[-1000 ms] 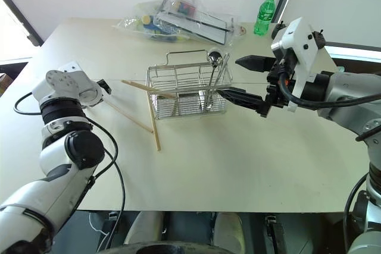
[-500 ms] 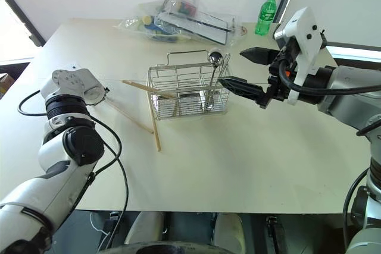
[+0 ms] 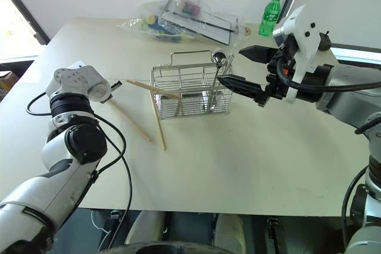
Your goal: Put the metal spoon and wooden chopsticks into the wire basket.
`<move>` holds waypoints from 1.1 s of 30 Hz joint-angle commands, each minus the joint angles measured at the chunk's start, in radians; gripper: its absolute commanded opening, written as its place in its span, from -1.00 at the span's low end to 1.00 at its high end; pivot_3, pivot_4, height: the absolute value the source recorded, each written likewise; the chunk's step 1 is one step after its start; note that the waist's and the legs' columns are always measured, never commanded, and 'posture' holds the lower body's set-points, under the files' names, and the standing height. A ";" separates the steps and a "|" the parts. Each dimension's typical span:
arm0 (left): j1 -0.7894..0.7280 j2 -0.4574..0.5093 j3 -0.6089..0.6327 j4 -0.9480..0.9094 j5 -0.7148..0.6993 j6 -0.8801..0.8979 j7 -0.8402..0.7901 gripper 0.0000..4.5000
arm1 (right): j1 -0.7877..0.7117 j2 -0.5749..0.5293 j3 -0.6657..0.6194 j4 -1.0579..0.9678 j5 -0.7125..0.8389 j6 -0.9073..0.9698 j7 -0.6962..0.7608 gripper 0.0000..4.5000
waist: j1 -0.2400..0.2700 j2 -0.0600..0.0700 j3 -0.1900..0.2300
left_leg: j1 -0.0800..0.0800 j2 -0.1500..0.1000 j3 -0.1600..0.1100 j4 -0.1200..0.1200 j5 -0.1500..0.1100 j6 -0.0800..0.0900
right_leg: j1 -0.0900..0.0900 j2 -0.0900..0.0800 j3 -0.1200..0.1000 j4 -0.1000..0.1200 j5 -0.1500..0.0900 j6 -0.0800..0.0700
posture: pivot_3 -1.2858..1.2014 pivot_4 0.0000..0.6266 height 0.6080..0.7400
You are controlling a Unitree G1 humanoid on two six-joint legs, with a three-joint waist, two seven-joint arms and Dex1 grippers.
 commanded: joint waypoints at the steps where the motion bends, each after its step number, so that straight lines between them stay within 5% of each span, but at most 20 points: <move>1: -0.049 0.072 -0.046 0.052 -0.023 -0.053 -0.101 -0.97 | 0.003 -0.004 -0.019 -0.014 0.000 -0.013 0.000 1.00 | -0.001 -0.001 0.000 | 0.000 0.000 0.000 0.000 0.000 0.000 | 0.000 0.000 0.000 0.000 0.000 0.000 | 0.03 -0.52 0.02; 7: -0.141 0.267 -0.287 0.078 0.040 -0.412 -0.633 -0.97 | 0.075 -0.001 -0.041 -0.051 0.008 -0.013 -0.010 1.00 | -0.023 -0.005 0.003 | -0.010 0.001 0.000 0.000 0.001 -0.001 | -0.010 0.002 0.000 0.000 0.001 -0.001 | 0.03 -0.52 0.02; 13: -0.171 0.269 -0.378 -0.178 -0.067 -0.557 -1.018 -0.97 | 0.155 0.024 -0.072 -0.099 0.033 -0.022 -0.058 1.00 | -0.022 -0.005 0.002 | -0.012 0.001 0.001 -0.001 0.003 -0.005 | -0.009 0.001 -0.001 -0.002 0.002 0.001 | 0.03 -0.52 0.02; 22: -0.083 0.180 -0.466 -0.730 -0.355 -0.289 -1.172 -0.97 | 0.209 0.057 -0.099 -0.141 0.084 -0.029 -0.150 1.00 | -0.025 -0.003 0.002 | -0.009 0.001 0.001 0.001 0.000 0.000 | -0.008 0.001 0.000 -0.001 0.002 0.001 | 0.03 -0.52 0.02; 33: 0.003 0.158 -0.536 -0.848 -0.425 -0.200 -1.177 -0.97 | 0.232 0.057 -0.113 -0.151 0.131 -0.056 -0.221 1.00 | -0.024 -0.002 0.002 | -0.005 0.003 0.001 0.001 0.001 0.001 | -0.005 0.003 0.001 -0.001 0.002 0.000 | 0.03 -0.52 0.02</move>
